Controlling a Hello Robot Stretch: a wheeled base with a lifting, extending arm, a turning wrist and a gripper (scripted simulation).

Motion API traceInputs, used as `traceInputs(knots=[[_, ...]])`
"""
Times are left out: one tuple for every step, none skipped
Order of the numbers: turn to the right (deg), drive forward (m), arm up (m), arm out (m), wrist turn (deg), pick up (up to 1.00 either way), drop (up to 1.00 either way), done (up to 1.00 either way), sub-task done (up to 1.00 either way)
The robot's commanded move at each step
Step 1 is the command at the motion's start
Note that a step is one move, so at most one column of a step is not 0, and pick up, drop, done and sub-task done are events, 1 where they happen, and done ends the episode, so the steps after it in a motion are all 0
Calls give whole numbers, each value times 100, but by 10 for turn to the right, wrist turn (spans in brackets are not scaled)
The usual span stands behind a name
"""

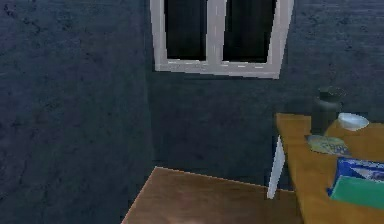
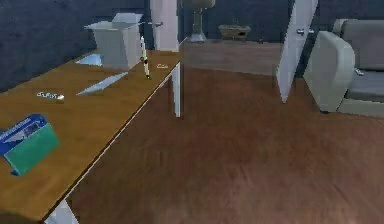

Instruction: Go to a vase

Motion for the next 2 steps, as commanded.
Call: traceInputs(knots=[[330,0,0,0,0,0,0,0,0],[0,0,0,0,0,0,0,100,0]])
